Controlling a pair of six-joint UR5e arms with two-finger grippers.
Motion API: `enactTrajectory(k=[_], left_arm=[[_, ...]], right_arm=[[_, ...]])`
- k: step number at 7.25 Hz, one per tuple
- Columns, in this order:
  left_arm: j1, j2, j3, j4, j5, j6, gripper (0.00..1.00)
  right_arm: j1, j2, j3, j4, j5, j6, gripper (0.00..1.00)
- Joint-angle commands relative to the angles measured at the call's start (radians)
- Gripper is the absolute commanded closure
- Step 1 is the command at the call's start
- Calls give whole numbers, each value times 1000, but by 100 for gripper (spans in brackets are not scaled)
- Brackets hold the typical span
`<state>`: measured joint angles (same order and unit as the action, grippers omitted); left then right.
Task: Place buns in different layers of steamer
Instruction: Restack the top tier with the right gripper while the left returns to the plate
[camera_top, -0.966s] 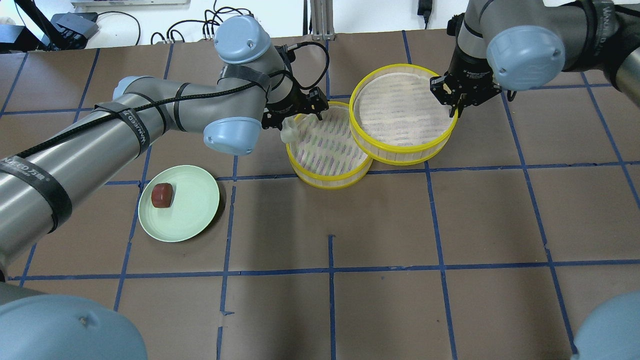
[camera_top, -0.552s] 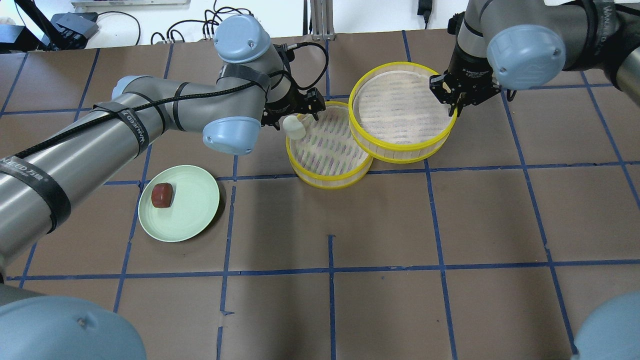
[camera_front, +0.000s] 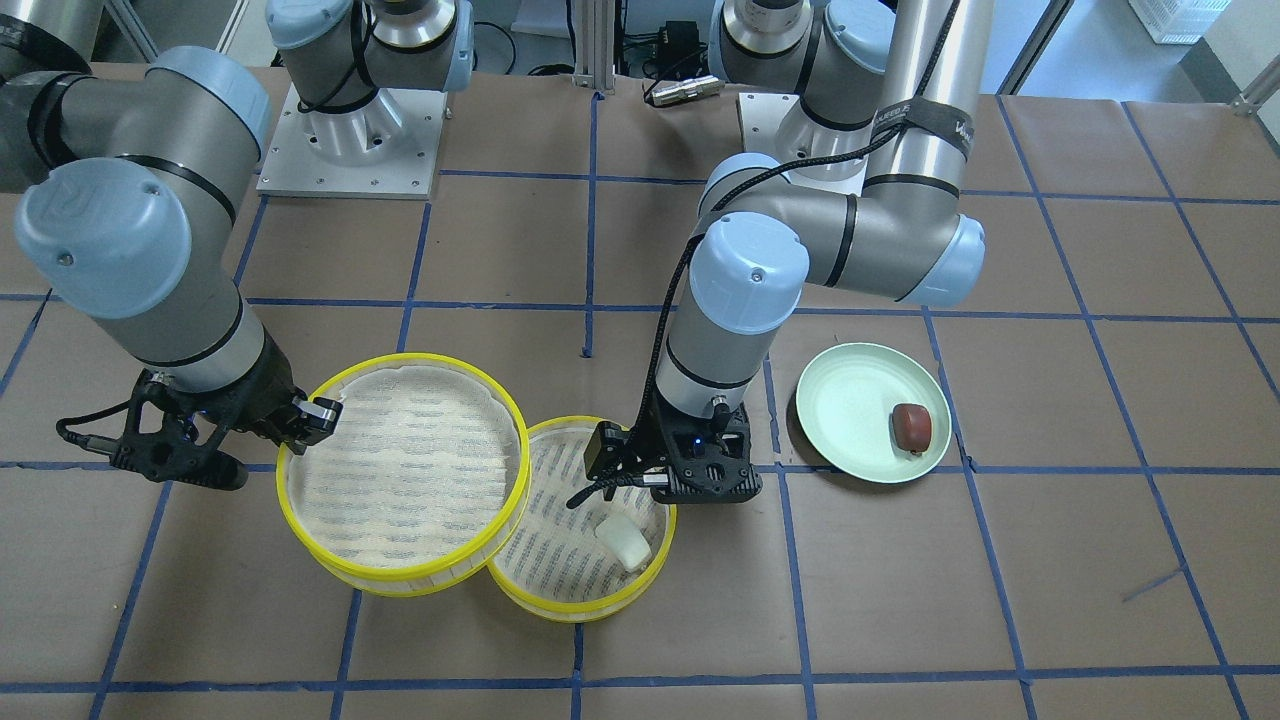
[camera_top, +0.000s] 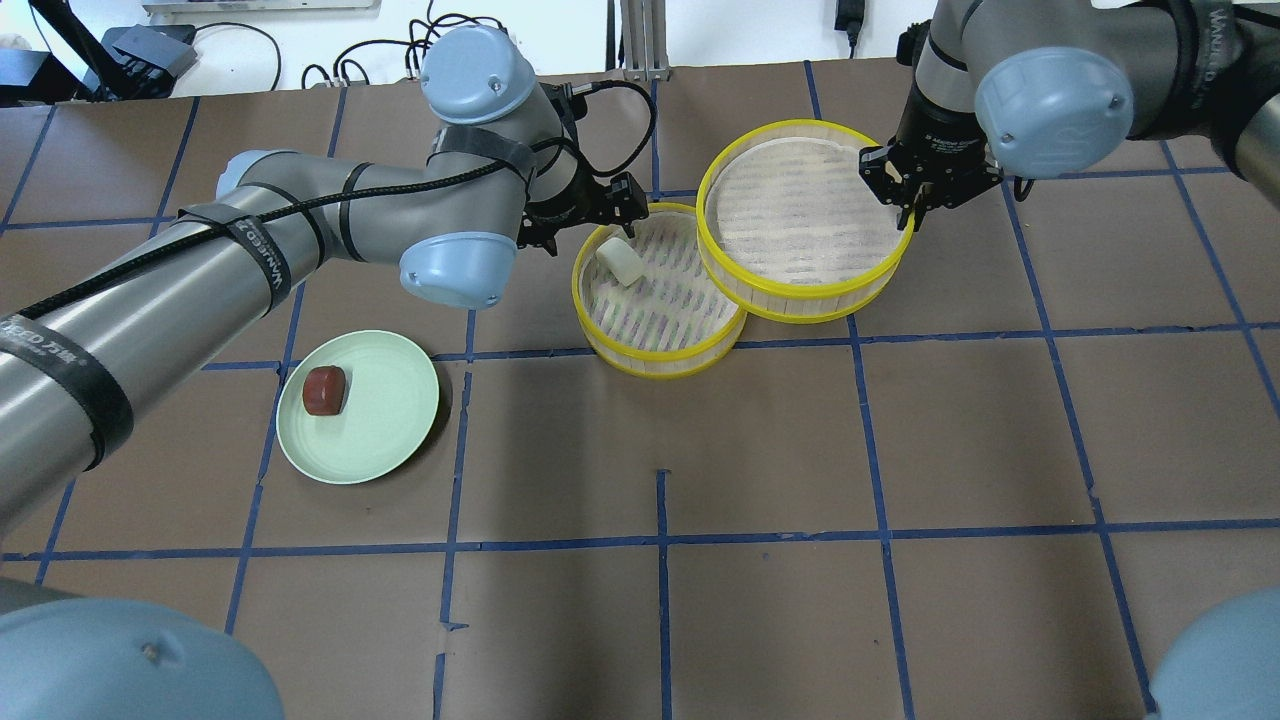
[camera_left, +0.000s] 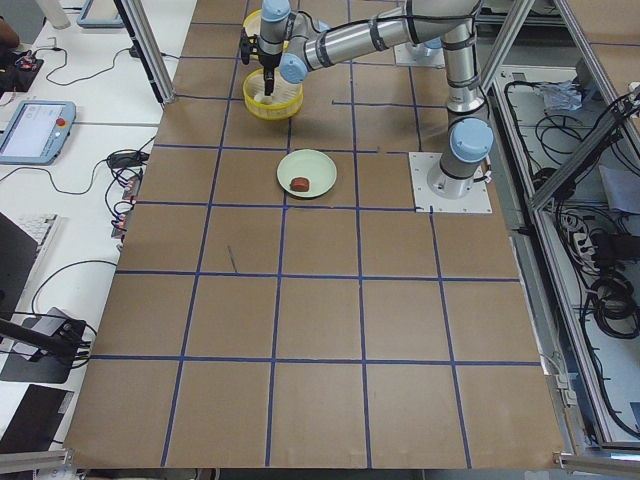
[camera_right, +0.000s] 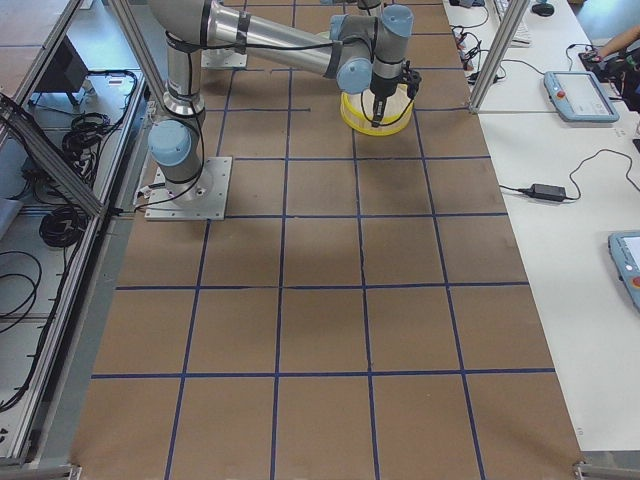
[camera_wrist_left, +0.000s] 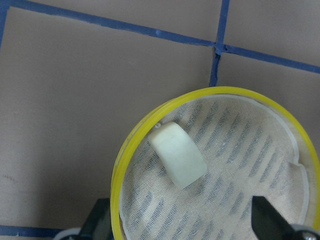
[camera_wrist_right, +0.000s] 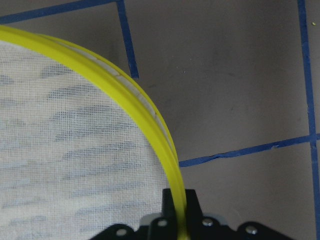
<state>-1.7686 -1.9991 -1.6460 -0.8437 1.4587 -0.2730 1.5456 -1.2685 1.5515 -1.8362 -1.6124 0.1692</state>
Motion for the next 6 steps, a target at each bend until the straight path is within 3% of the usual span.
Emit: enactTrajectory(k=[1,4,5,6], left_arm=[[142,54,-94,-24,2,161,0],[350,204,-403,-23,12,495,0],[395,204,-463,-17,114,597,0],[418,207,-466,-17,155,613,0]], right_arm=[[14,6,-4,-1,0,62,91],[155,64,-23,-52,3,318,91],[225,119,-42,-57,2,405,91],[241,139,-44,-92,3,436,91]])
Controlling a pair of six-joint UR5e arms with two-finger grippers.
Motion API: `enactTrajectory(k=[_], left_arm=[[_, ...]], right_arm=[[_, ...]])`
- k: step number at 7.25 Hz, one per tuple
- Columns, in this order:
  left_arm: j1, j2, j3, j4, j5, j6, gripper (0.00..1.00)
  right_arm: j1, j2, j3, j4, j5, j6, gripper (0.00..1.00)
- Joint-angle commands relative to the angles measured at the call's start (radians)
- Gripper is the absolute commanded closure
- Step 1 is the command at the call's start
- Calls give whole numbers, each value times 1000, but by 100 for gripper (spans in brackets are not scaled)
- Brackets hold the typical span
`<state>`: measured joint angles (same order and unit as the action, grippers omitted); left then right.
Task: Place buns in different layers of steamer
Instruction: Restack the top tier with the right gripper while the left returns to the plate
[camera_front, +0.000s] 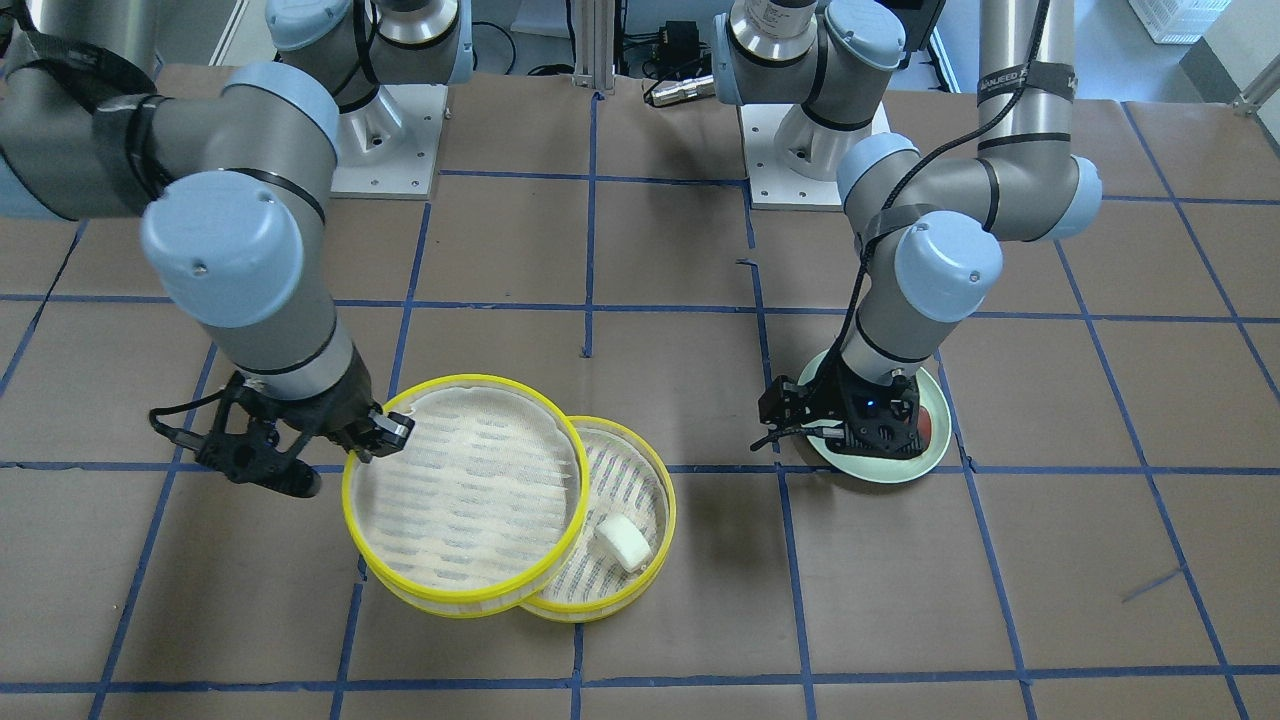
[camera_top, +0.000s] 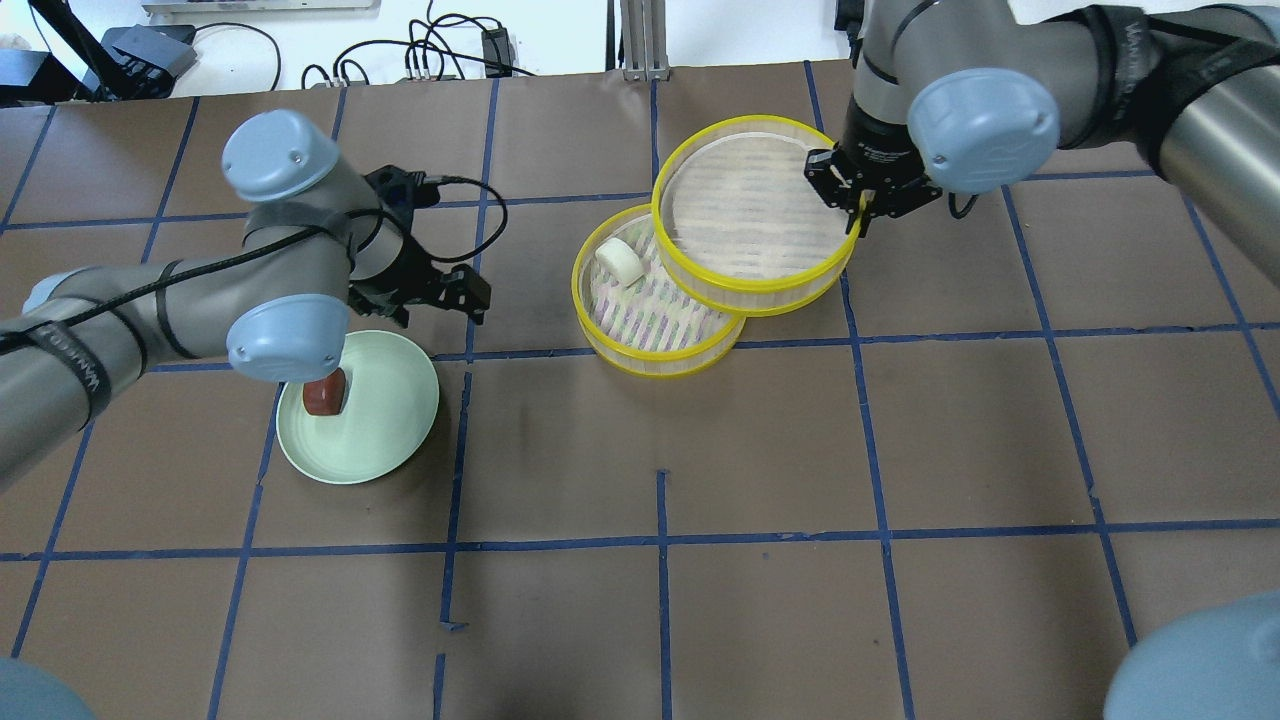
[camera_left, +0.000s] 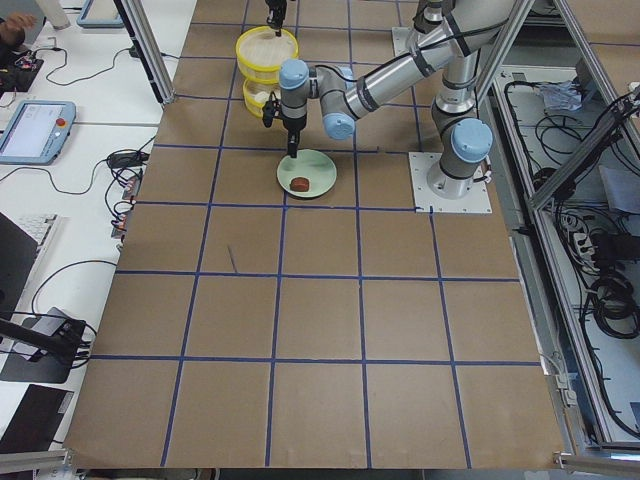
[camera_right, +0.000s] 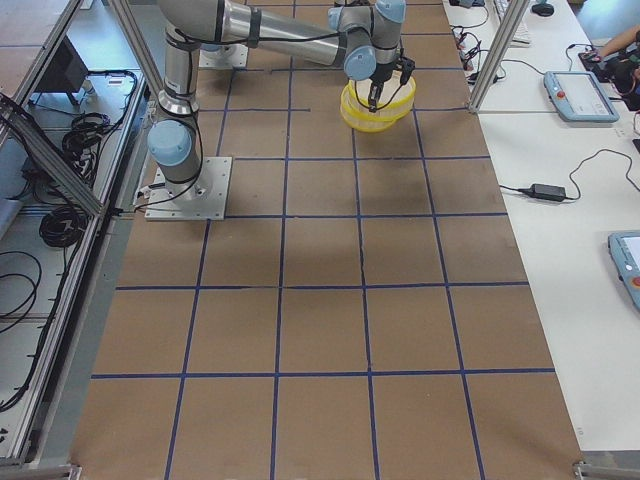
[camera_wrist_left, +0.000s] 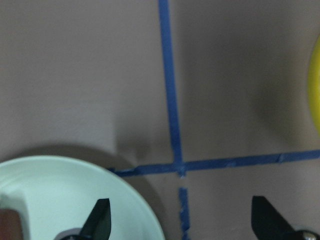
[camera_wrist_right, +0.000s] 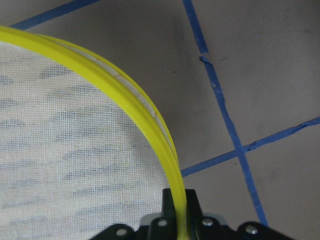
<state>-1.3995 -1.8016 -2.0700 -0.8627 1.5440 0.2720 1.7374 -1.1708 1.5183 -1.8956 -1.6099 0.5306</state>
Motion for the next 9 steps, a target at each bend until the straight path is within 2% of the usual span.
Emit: enactTrajectory(k=[1,2,3,5,6,7,8,9], left_arm=[[63,8,-41,2,86,70,0],[66,8,-36,4,141,70,0],[66,8,-29,4,157,70,0],[68,-7,-27,7,157,66,0],[68,-25,-16,26,154,67,3],[68,-31,-1,34,154,69,52],[68,-35,1,33,151,67,89],[68,-38,-2,33,151,67,98]], right_arm=[[57,43,-12,-37,1,100,91],[57,48,-10,-37,1,104,91],[57,54,-12,-39,14,126,91],[57,60,-3,-50,27,112,91],[57,60,-1,-40,27,111,91],[57,60,2,-34,27,111,91],[57,57,11,-31,25,112,91],[57,56,26,-31,25,114,91]])
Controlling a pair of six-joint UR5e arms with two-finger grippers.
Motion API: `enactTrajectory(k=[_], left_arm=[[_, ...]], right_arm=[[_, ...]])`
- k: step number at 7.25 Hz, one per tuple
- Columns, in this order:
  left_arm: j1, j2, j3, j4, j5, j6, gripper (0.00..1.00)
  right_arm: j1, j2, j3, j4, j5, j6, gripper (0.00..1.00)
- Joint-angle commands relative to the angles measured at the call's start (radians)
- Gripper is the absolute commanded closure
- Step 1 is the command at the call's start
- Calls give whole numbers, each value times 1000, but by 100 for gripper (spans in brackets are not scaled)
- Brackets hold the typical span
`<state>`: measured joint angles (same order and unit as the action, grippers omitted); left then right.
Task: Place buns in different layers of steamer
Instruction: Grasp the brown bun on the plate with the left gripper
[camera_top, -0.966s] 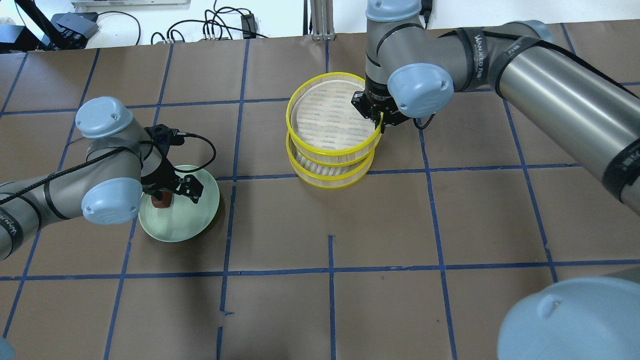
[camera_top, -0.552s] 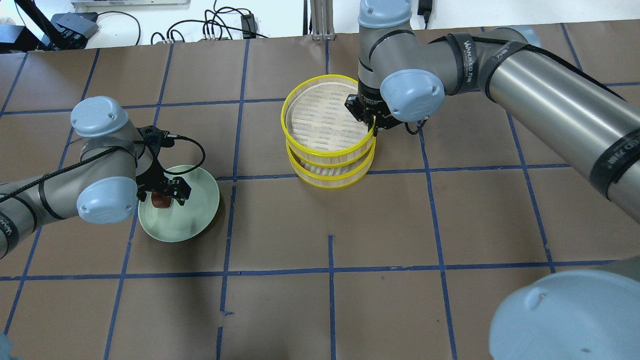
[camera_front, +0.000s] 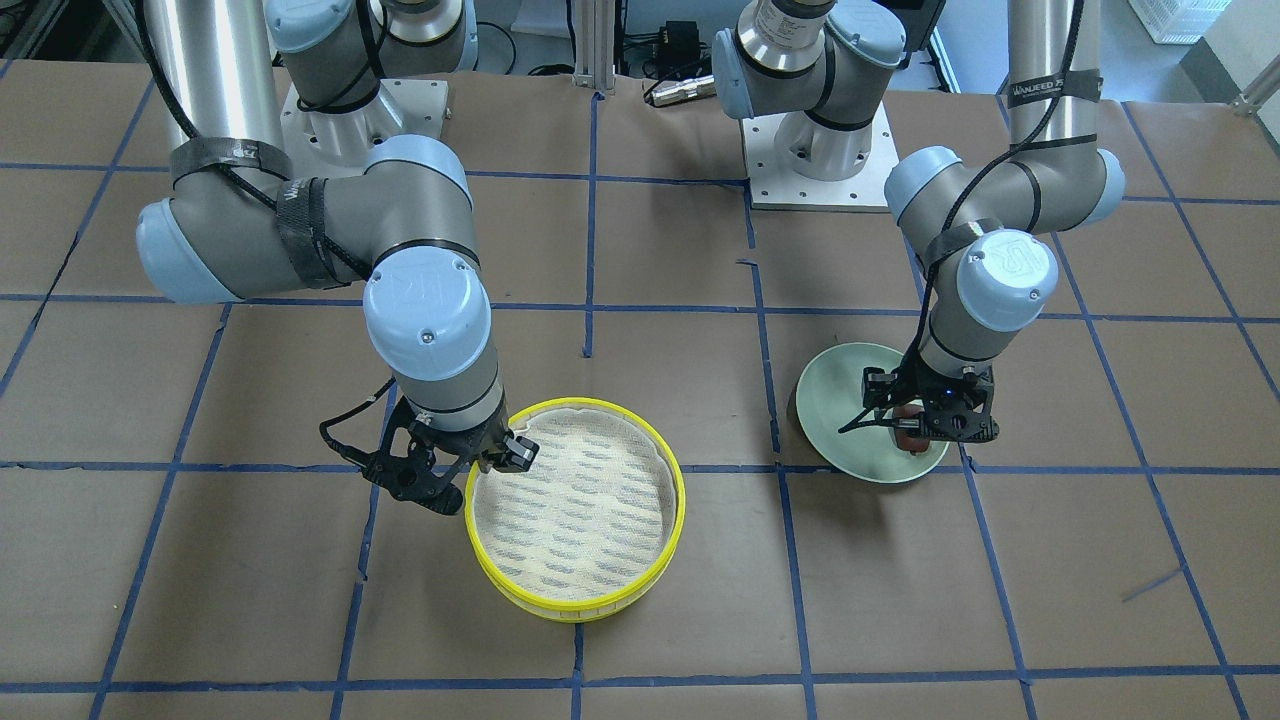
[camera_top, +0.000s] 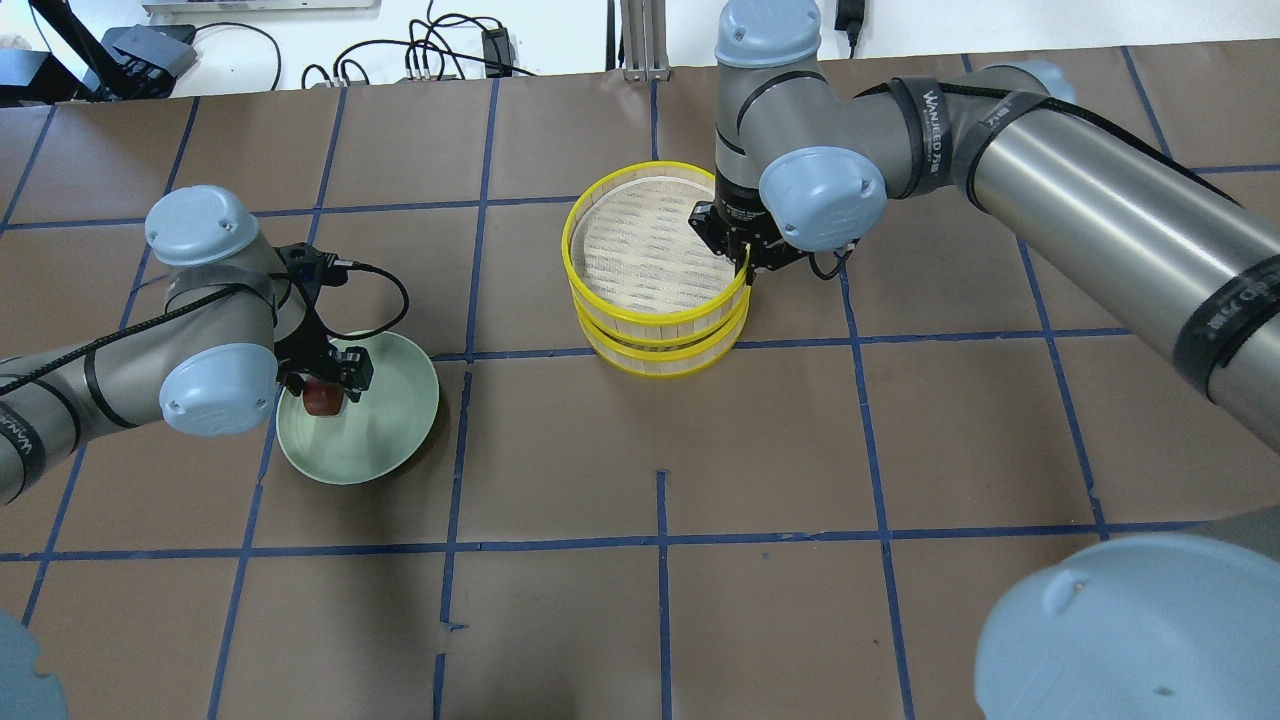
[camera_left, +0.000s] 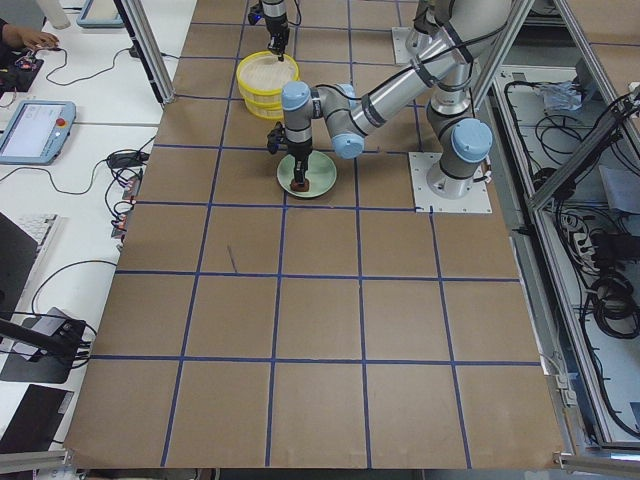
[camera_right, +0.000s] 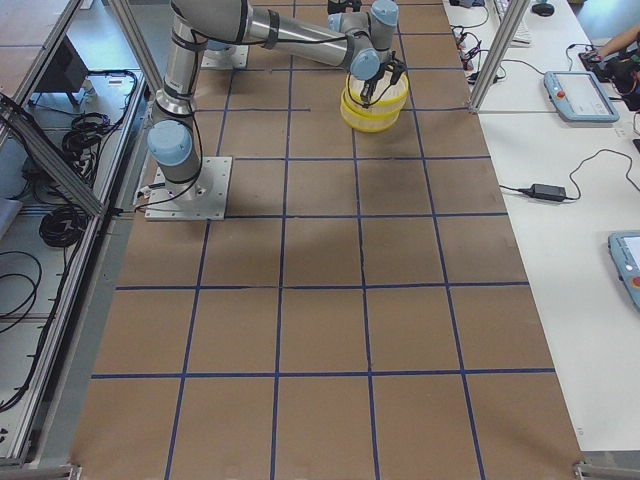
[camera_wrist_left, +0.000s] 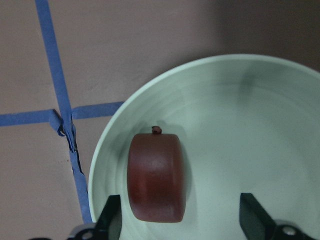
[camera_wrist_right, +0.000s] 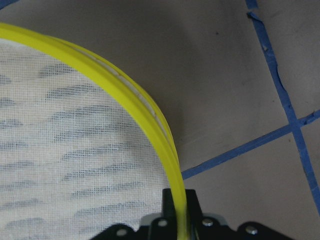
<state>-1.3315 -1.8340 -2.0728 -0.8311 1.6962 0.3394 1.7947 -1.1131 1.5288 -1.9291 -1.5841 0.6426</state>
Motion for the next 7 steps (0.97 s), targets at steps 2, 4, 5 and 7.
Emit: enactTrajectory(k=[2,4,5,7], left_arm=[[0,10,10,9,3,74,100],[-21,41,110,-27,3,44,100],[-47,56,176,-108,-16,11,100],[-112,55,320,-295,-187,-206,100]], right_arm=[[2,-4,22,7,0,11,91],[12,-4,24,7,-7,0,91],[12,-4,24,2,1,2,80],[3,-11,10,4,-2,-76,0]])
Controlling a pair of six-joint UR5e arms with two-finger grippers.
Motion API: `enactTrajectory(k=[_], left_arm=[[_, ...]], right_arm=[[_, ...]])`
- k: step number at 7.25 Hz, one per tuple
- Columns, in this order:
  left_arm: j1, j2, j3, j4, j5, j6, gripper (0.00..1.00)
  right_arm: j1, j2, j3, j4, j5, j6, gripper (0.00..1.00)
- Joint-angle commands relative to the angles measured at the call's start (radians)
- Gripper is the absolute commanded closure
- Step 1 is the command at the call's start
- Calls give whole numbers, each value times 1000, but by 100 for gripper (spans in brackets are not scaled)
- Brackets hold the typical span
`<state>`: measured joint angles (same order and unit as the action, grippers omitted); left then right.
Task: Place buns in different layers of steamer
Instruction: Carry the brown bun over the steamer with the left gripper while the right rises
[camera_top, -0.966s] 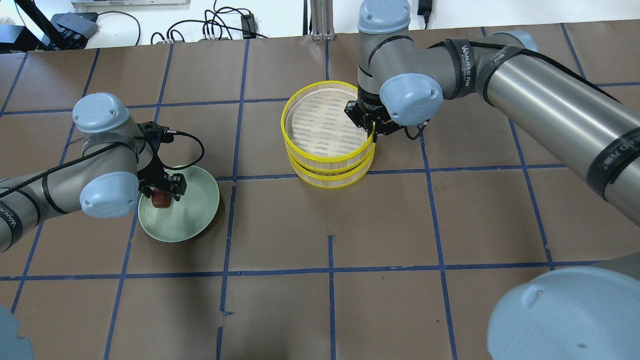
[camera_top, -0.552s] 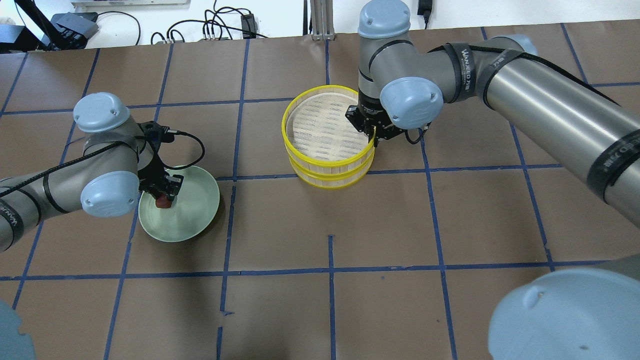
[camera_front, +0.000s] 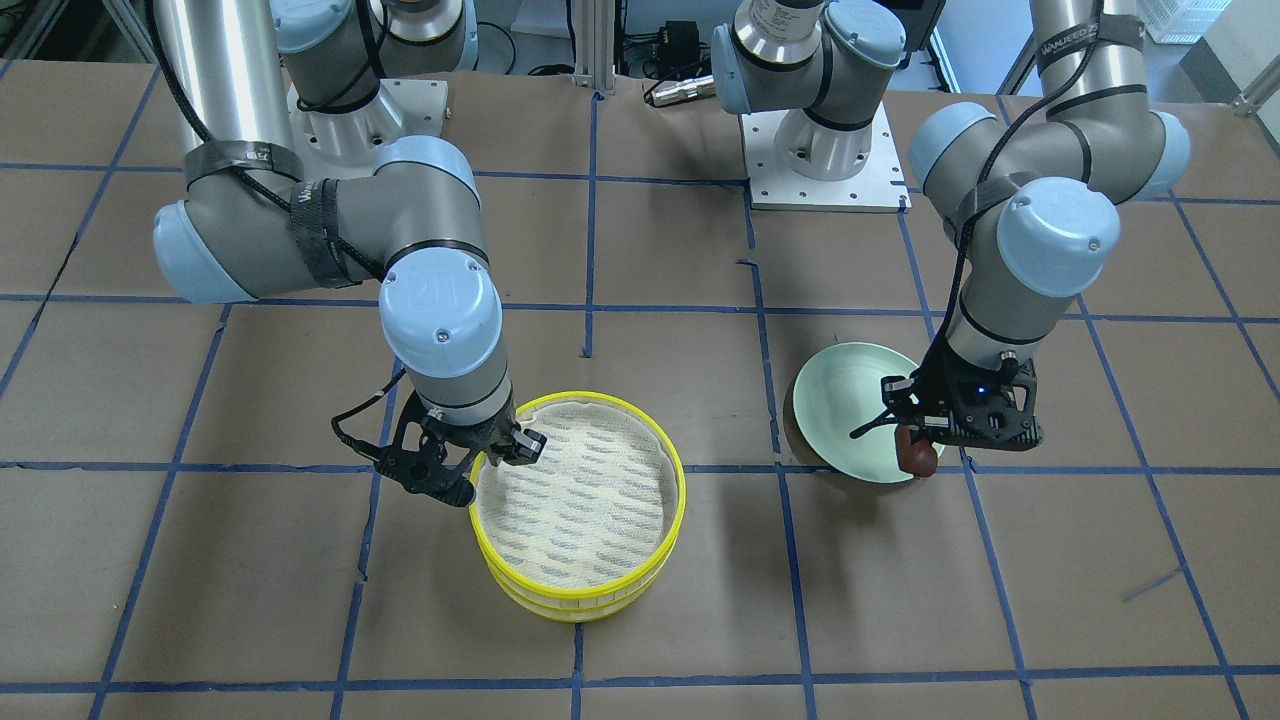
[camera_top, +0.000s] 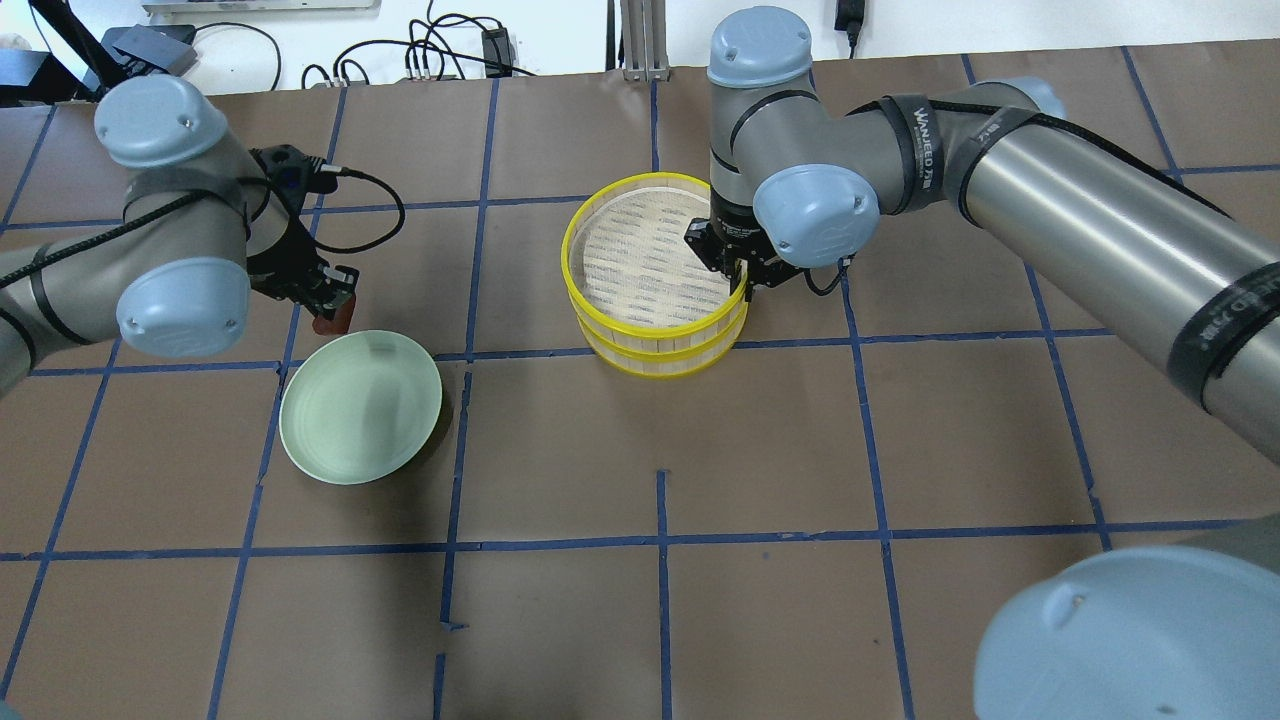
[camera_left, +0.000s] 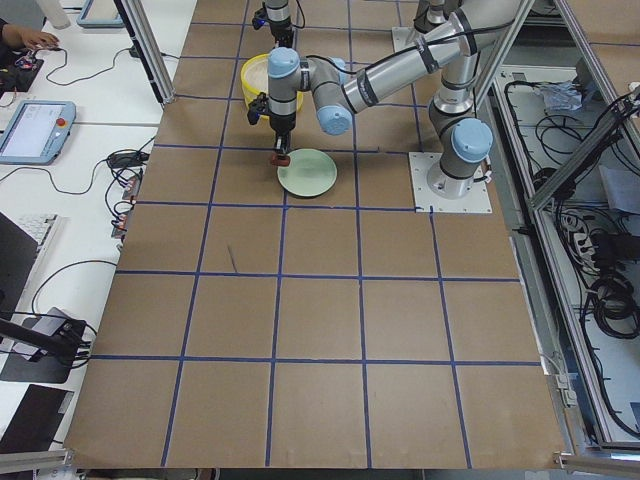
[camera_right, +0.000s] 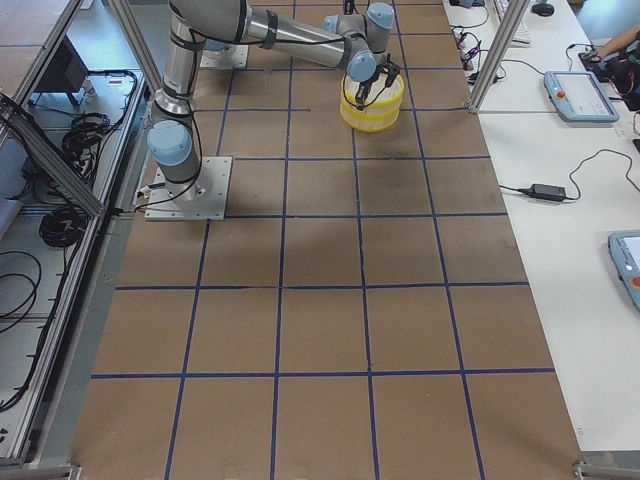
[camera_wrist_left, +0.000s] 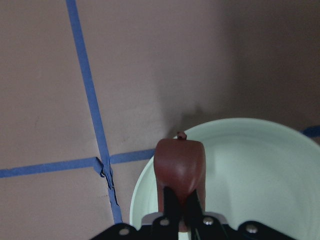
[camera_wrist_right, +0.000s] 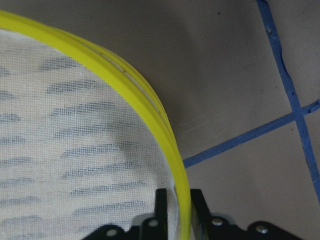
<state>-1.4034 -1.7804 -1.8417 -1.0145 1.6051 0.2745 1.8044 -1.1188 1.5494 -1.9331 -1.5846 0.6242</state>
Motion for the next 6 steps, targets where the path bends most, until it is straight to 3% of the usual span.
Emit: enactTrajectory(k=[1,4,6], left_arm=[[-80,-10,132,-148,-187,-287,99],[-218,-30,188,-93,-335,-632,99],[-297,-65,188,3,-350,-820,99]], right_arm=[[-31,-53,-8,29,-9,-195,0],[-210,-218,-84,294,5,-374,0],[-231,-309,-142,440,3,-380,0]])
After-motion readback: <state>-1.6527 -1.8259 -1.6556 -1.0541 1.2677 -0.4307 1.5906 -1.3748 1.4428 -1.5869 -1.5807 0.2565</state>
